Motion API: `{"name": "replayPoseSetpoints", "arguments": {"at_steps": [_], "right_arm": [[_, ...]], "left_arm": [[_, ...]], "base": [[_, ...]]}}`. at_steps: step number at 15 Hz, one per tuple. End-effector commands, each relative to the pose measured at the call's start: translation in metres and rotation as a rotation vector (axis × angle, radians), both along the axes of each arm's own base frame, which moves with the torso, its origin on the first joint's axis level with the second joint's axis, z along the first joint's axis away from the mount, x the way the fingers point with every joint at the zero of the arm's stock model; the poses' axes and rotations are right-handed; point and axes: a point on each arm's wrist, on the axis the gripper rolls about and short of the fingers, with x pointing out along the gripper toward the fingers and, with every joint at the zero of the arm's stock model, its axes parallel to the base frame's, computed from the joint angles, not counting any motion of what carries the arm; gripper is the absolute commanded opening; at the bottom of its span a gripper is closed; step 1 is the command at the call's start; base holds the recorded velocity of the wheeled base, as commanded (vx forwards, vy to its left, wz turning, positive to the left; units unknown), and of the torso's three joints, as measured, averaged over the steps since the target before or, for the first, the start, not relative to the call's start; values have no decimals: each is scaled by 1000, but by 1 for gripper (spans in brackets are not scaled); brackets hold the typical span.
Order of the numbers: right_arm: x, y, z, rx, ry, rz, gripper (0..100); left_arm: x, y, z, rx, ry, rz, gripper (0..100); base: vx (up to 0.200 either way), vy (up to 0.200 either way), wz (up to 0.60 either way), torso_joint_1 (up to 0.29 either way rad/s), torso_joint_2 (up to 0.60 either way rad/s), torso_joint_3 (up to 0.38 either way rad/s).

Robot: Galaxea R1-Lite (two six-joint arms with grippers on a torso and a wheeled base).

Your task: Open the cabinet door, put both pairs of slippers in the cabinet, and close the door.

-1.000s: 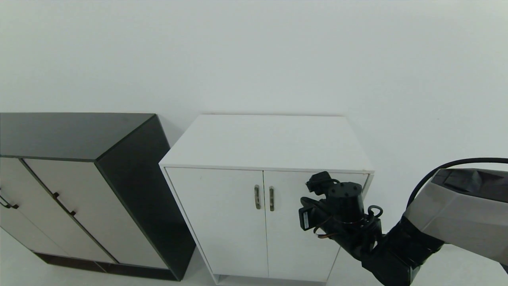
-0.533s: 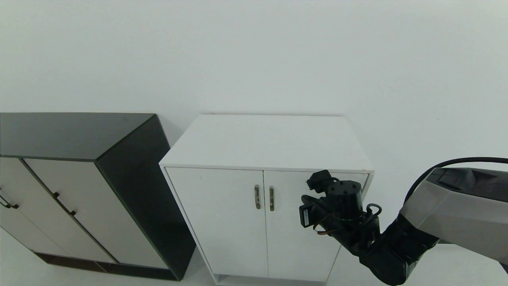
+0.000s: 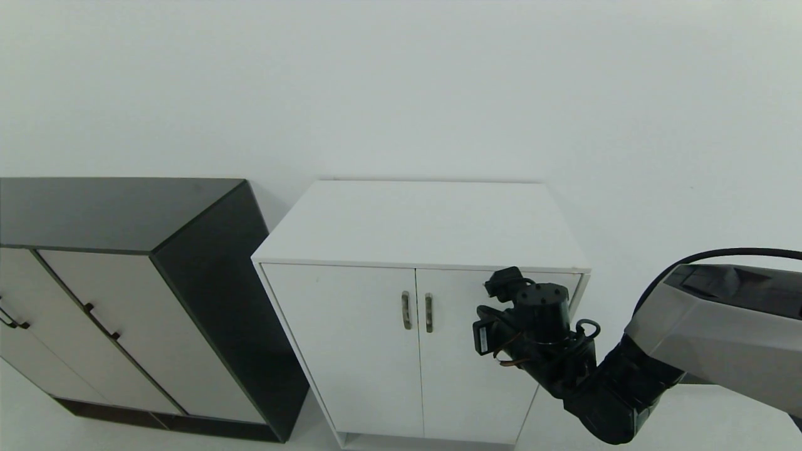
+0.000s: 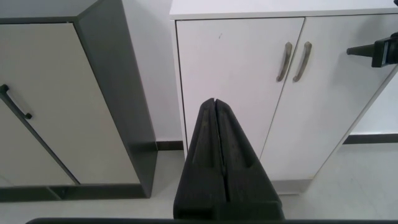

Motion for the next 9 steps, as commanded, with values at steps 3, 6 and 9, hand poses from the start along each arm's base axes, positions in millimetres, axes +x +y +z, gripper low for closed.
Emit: {"name": "replayPoseSetpoints", "arguments": {"at_steps": [3, 6, 9], "right_arm": [[5, -1, -3, 3, -4, -10, 0], [8, -2, -4, 6, -7, -16, 0], [14, -5, -6, 9, -11, -31, 0]], "left_arm": [[0, 0, 0, 0, 0, 0, 0], [0, 0, 0, 0, 0, 0, 0], [0, 0, 0, 0, 0, 0, 0]], "base": [[0, 0, 0, 0, 0, 0], [0, 0, 0, 0, 0, 0], [0, 0, 0, 0, 0, 0]]}}
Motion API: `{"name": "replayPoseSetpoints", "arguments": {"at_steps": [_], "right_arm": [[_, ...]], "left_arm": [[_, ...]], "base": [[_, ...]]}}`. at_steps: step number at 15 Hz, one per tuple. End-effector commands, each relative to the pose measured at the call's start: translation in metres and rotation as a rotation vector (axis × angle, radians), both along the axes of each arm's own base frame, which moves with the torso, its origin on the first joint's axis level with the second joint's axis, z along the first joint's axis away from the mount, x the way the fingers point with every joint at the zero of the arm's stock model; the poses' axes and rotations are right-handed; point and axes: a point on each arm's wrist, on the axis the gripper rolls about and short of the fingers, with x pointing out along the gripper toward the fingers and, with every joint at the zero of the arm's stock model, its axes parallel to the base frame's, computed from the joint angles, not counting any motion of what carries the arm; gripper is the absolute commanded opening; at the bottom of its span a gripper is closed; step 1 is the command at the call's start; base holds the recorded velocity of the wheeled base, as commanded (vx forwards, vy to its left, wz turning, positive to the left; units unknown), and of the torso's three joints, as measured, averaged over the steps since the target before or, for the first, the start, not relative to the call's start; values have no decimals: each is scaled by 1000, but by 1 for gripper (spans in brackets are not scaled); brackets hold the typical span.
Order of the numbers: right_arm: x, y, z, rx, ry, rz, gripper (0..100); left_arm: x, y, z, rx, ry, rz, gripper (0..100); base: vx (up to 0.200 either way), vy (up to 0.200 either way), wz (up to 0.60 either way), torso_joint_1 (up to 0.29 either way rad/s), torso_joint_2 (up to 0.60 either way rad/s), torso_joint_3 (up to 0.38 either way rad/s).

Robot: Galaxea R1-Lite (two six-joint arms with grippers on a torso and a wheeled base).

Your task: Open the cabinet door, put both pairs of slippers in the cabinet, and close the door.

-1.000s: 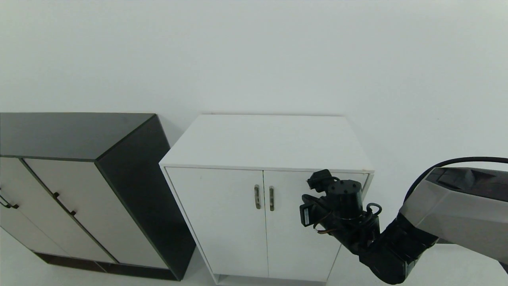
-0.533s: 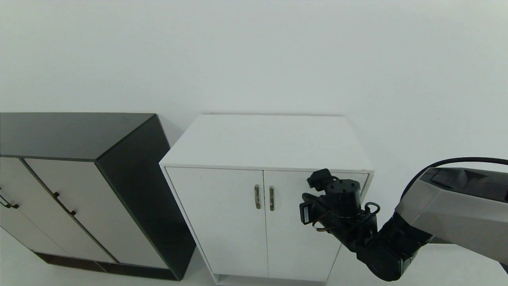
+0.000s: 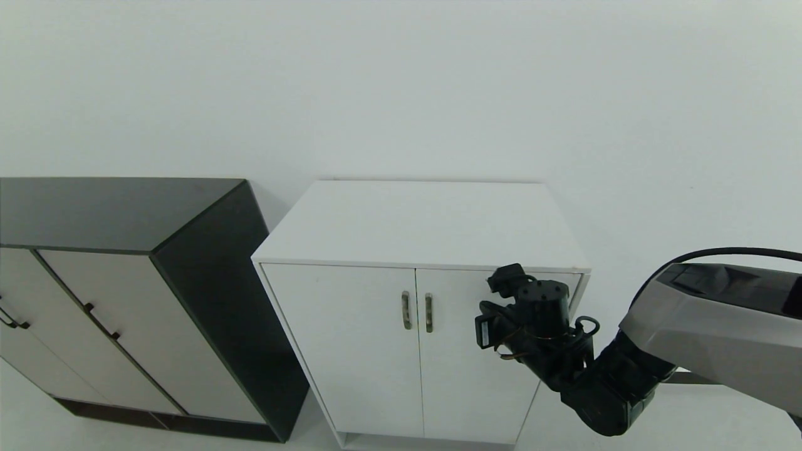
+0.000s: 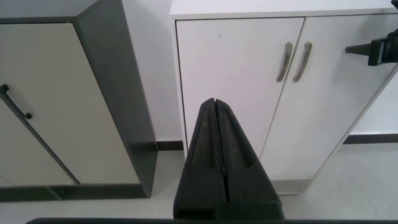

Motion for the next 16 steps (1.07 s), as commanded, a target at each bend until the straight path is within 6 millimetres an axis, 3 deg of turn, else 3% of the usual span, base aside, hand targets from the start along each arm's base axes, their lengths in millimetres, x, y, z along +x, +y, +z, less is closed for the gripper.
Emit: {"name": "replayPoseSetpoints", "arguments": {"at_steps": [1, 6, 10, 14, 16], "right_arm": [[3, -1, -3, -1, 1, -6, 0], [12, -5, -5, 3, -4, -26, 0], [7, -6, 1, 15, -22, -26, 0], [-29, -23, 24, 29, -47, -10, 0], [-59, -46, 33, 18, -39, -32, 0]], "left_arm": [[0, 0, 0, -1, 0, 0, 0], [0, 0, 0, 0, 0, 0, 0], [0, 0, 0, -1, 0, 0, 0], [0, 0, 0, -1, 0, 0, 0], [0, 0, 0, -1, 0, 0, 0]], "base": [[0, 0, 0, 0, 0, 0], [0, 0, 0, 0, 0, 0], [0, 0, 0, 0, 0, 0], [0, 0, 0, 0, 0, 0], [0, 0, 0, 0, 0, 0]]}}
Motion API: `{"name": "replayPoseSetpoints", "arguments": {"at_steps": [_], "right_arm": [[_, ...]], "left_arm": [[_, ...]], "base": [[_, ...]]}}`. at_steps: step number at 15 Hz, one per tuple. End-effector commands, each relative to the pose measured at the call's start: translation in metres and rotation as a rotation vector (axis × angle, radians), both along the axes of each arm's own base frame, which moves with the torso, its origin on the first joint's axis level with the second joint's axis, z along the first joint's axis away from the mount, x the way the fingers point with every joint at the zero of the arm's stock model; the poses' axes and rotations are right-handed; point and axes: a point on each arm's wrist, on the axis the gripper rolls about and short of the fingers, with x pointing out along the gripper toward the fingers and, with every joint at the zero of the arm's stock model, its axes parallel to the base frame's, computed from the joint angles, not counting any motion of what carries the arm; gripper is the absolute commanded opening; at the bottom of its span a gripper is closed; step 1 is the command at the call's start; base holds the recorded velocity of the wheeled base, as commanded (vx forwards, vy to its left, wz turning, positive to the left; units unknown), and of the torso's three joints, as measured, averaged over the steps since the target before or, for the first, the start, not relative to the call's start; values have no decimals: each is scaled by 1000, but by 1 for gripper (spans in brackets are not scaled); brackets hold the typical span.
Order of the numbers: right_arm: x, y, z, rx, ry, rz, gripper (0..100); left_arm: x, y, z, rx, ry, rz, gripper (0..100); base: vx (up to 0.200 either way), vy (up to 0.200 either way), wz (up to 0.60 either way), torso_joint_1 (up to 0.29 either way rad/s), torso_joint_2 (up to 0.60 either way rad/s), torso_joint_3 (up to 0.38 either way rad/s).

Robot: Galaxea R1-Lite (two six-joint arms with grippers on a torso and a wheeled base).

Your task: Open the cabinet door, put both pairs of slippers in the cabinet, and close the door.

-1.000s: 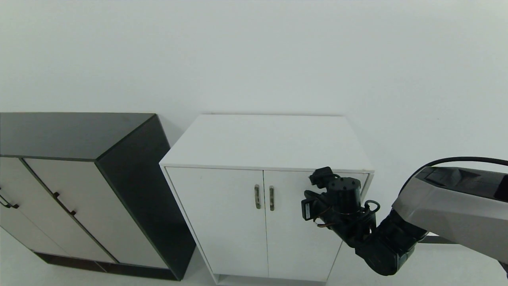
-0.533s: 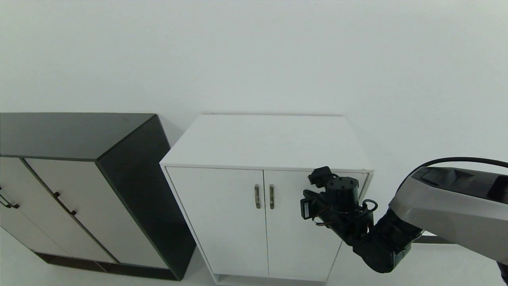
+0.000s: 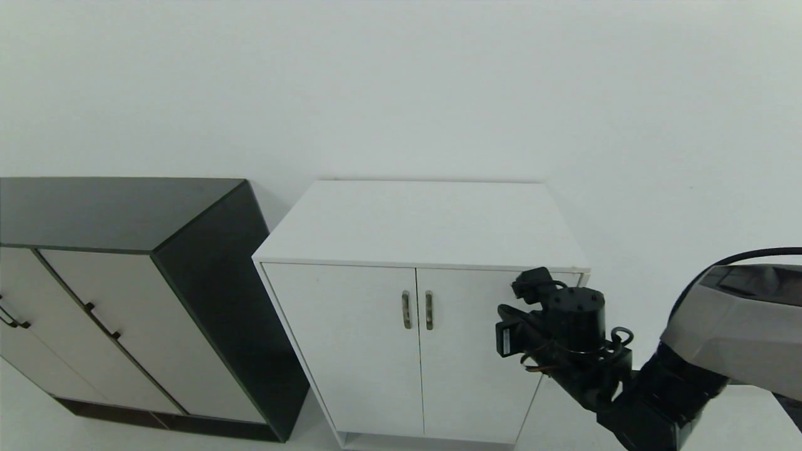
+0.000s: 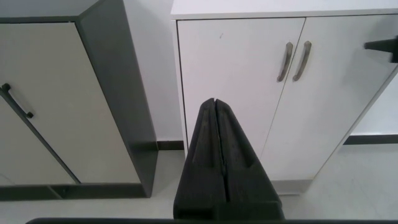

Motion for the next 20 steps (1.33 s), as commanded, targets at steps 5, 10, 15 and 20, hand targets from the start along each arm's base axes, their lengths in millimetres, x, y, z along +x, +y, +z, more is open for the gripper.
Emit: {"name": "replayPoseSetpoints", "arguments": {"at_steps": [5, 10, 15, 20], "right_arm": [[-110, -107, 37, -45, 5, -216, 0], [-162, -176, 50, -36, 36, -417, 0], [-239, -195, 43, -33, 76, -379, 0], [-295, -209, 20, 1, 2, -327, 0]], "left_arm": [[0, 0, 0, -2, 0, 1, 0], [0, 0, 0, -8, 1, 1, 0], [0, 0, 0, -9, 1, 2, 0], [0, 0, 0, -9, 1, 2, 0]], "base": [[0, 0, 0, 0, 0, 0], [0, 0, 0, 0, 0, 0], [0, 0, 0, 0, 0, 0], [0, 0, 0, 0, 0, 0]]}}
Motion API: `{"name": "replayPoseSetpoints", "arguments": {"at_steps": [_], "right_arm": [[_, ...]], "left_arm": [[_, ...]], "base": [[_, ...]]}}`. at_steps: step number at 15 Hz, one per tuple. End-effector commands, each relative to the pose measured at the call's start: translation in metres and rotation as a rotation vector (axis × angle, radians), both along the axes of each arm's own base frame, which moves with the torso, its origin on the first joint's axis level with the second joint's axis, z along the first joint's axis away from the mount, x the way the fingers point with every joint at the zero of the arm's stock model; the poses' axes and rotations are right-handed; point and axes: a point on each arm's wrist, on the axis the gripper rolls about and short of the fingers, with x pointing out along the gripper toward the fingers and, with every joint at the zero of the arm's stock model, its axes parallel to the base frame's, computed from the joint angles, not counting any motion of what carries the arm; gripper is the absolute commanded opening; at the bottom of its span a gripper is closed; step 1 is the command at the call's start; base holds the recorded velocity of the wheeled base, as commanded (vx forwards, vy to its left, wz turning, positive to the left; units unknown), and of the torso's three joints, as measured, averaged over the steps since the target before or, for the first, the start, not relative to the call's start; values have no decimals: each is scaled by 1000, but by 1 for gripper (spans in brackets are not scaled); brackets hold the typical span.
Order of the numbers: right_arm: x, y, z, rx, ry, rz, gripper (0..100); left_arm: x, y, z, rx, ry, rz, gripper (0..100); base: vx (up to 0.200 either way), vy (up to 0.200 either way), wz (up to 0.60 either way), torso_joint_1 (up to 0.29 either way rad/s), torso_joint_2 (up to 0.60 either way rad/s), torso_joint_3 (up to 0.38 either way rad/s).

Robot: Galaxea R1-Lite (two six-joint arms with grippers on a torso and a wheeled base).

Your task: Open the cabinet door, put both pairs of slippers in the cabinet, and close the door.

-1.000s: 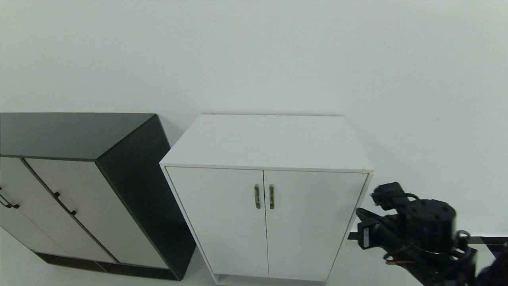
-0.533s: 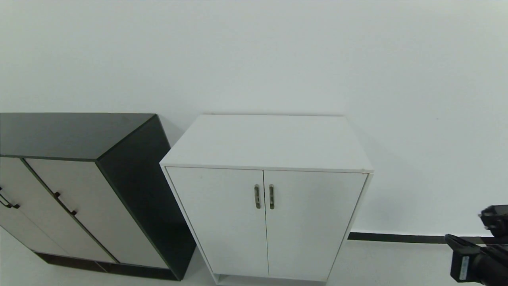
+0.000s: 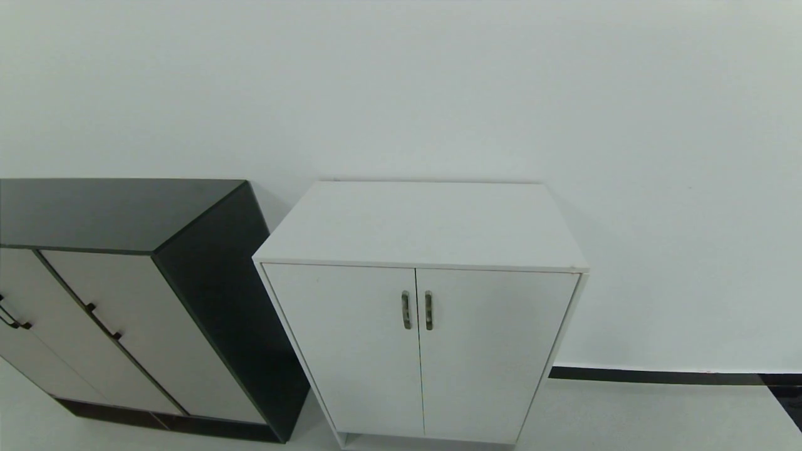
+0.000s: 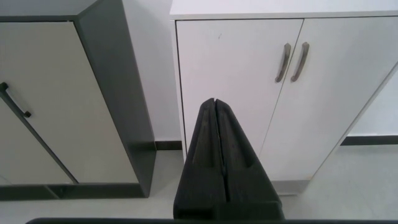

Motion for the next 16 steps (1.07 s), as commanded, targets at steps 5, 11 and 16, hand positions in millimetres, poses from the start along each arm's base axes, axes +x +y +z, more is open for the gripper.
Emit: {"name": "replayPoseSetpoints", "arguments": {"at_steps": [5, 11, 16], "right_arm": [[-37, -9, -8, 63, -245, 41, 0], [-38, -5, -12, 10, -253, 251, 0], [-24, -1, -12, -7, -68, 97, 0]], "left_arm": [[0, 0, 0, 0, 0, 0, 0], [0, 0, 0, 0, 0, 0, 0], [0, 0, 0, 0, 0, 0, 0]], "base": [[0, 0, 0, 0, 0, 0], [0, 0, 0, 0, 0, 0], [0, 0, 0, 0, 0, 0]]}}
